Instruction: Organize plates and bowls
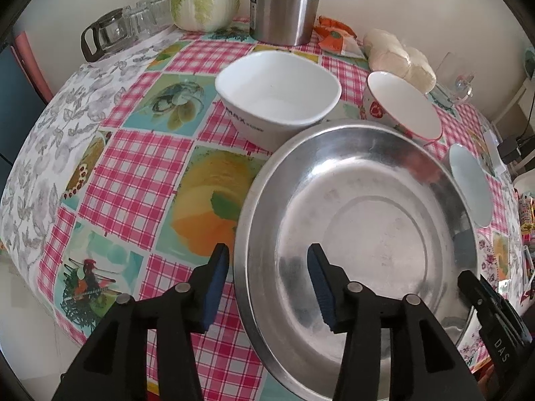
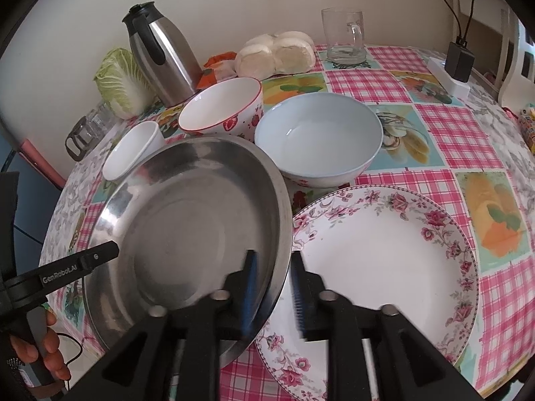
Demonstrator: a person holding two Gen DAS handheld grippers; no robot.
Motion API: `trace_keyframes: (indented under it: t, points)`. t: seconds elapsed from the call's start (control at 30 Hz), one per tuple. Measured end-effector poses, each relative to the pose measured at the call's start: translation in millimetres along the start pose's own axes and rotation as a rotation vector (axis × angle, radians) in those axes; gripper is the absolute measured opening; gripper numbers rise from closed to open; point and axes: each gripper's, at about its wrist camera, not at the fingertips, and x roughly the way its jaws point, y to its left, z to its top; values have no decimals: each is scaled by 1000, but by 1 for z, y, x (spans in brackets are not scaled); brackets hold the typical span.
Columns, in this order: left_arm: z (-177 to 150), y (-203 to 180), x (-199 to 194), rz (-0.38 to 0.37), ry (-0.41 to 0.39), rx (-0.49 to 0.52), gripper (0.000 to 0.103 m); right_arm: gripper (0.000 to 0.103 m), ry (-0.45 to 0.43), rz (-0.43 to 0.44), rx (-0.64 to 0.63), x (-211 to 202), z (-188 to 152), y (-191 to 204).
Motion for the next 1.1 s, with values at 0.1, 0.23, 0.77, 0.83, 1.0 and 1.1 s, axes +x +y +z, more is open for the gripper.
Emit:
trace_keyframes:
  t: [0.1,0.23,0.77,0.83,1.0,1.1]
  points:
    - [1,1,-5,6,-20,1,61,47,-14,8,5,-4,1,1]
    - [2,0,-6,26,-21,11,73,64,-42,17,-2,-10,2,4]
    - [1,-1,-3,90,-35,30,98,103,-77,12,-33,-9,3,8]
    - [1,-1,-4,86,-42,32,99,103,-83,11,-38,-10,3,9]
    - [0,-3,-4,96,-47,41,100,103,-83,5,-41,-9,3,9]
    - [0,-3,-5,93,-50,46,100,103,-81,5,-34,-9,3,7]
